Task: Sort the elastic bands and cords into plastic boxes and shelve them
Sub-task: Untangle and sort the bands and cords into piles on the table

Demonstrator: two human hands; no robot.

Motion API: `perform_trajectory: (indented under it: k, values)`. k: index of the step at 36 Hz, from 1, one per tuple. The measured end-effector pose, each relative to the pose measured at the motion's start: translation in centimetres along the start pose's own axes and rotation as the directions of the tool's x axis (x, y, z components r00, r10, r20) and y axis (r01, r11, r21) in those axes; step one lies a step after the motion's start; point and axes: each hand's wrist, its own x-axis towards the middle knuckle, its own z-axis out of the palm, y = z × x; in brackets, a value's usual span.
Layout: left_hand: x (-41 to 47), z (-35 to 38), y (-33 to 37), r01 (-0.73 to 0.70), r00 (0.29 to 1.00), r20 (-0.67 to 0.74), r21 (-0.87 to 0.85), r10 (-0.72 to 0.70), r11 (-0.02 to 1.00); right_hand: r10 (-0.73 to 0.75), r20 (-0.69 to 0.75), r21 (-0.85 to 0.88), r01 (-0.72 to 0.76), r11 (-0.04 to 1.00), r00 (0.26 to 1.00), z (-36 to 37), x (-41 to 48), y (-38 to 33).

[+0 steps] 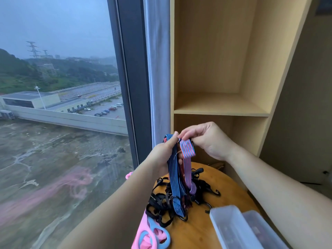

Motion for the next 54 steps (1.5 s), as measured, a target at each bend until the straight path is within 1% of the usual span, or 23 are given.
perform_trajectory:
  k: [3, 6, 7, 10, 11, 13, 15, 16, 18, 23, 25, 28, 30, 31, 33, 35, 37, 41, 42, 44, 46, 50, 54]
  values:
    - [0.2, -0.2, 0.2, 0.016, 0.999, 0.05, -0.068, -0.013, 0.998, -0.017, 0.091, -0.066, 0.023, 0.998, 0.996, -0.1, -1.1, 0.4]
    - [0.6, -0.5, 0.1, -0.009, 0.997, 0.072, -0.02, 0.01, 1.0, -0.021, 0.123, -0.101, 0.034, 0.994, 0.992, -0.4, -1.7, 0.3]
    - [0.7, -0.6, 0.0, -0.032, 0.998, 0.049, 0.0, 0.032, 0.999, -0.03, 0.079, -0.094, 0.037, 0.995, 0.996, -0.5, -1.8, 0.3]
    - [0.9, -0.8, -0.2, -0.104, 0.995, 0.0, 0.035, 0.104, 0.994, -0.043, -0.192, -0.112, 0.022, 0.994, 0.98, -1.5, -1.4, 1.0]
    - [0.8, -0.9, -0.3, -0.125, 0.992, 0.009, 0.043, 0.125, 0.991, -0.01, -0.228, -0.15, -0.025, 0.988, 0.974, -1.9, -1.3, 1.4]
    - [0.4, -0.9, -0.2, -0.158, 0.987, 0.044, 0.051, 0.156, 0.986, 0.162, -0.157, -0.272, -0.201, 0.941, 0.974, -2.3, -1.4, 3.0]
    - [-0.1, -0.7, 0.0, -0.187, 0.98, 0.078, 0.053, 0.183, 0.981, 0.352, -0.081, -0.44, -0.351, 0.827, 0.932, -2.1, -1.6, 5.2]
    - [-0.3, -0.6, 0.1, -0.194, 0.977, 0.094, 0.048, 0.189, 0.98, 0.394, -0.067, -0.478, -0.376, 0.794, 0.917, -1.7, -1.7, 6.4]
    - [-0.8, -0.5, 0.4, -0.206, 0.972, 0.122, 0.049, 0.199, 0.977, 0.418, -0.052, -0.421, -0.4, 0.814, 0.907, -0.8, -1.8, 8.1]
    - [-1.3, -1.3, -0.1, -0.199, 0.968, 0.17, 0.065, 0.186, 0.978, 0.501, -0.086, -0.229, -0.507, 0.831, 0.861, 0.5, -2.0, 10.4]
    - [-1.2, -1.9, -0.6, -0.183, 0.971, 0.162, 0.039, 0.175, 0.982, 0.452, -0.134, -0.169, -0.469, 0.867, 0.882, 0.4, -2.0, 10.7]
    - [-0.8, -2.6, -1.2, -0.151, 0.978, 0.152, 0.045, 0.143, 0.987, 0.322, -0.255, -0.103, -0.357, 0.929, 0.912, -0.2, -1.4, 10.2]
    - [-0.7, -2.5, -1.3, -0.119, 0.983, 0.146, 0.069, 0.108, 0.99, 0.207, -0.291, -0.168, -0.263, 0.95, 0.934, -0.6, -0.8, 9.2]
    - [-0.5, -2.4, -1.4, -0.11, 0.985, 0.139, 0.074, 0.099, 0.991, 0.132, -0.298, -0.257, -0.212, 0.943, 0.945, -0.8, -0.4, 8.5]
    - [-0.1, -2.3, -1.7, -0.099, 0.987, 0.135, 0.099, 0.085, 0.99, -0.022, -0.269, -0.467, -0.11, 0.878, 0.963, -0.7, 0.1, 6.7]
    - [0.1, -2.1, -1.9, -0.084, 0.988, 0.142, 0.134, 0.065, 0.987, -0.16, -0.174, -0.624, 0.017, 0.782, 0.972, -0.6, 0.5, 5.1]
    - [0.2, -1.9, -2.0, -0.086, 0.985, 0.158, 0.147, 0.062, 0.985, -0.268, -0.058, -0.722, 0.145, 0.677, 0.962, -0.4, 0.9, 3.6]
    - [-0.2, -1.2, -1.6, -0.1, 0.982, 0.174, 0.139, 0.075, 0.985, -0.382, 0.12, -0.834, 0.301, 0.462, 0.916, -0.6, 1.3, 1.6]
    - [-0.3, -1.0, -1.4, -0.102, 0.98, 0.183, 0.133, 0.077, 0.986, -0.385, 0.14, -0.859, 0.305, 0.412, 0.912, -0.7, 1.2, 1.6]
    - [-0.6, -0.8, -0.9, -0.112, 0.975, 0.205, 0.113, 0.088, 0.987, -0.381, 0.123, -0.906, 0.26, 0.333, 0.917, -0.9, 0.9, 2.0]
    - [-1.0, -0.5, -0.5, -0.128, 0.972, 0.212, 0.104, 0.103, 0.986, -0.377, 0.059, -0.935, 0.183, 0.303, 0.925, -1.0, 0.6, 3.1]
    - [-1.7, -0.2, -0.4, -0.174, 0.951, 0.273, 0.075, 0.147, 0.982, -0.221, -0.13, -0.905, -0.025, 0.425, 0.967, -1.0, 0.5, 6.1]
    - [-2.0, -0.7, -0.8, -0.184, 0.947, 0.285, 0.109, 0.147, 0.977, 0.07, -0.191, -0.844, -0.2, 0.497, 0.979, -1.9, -0.1, 8.9]
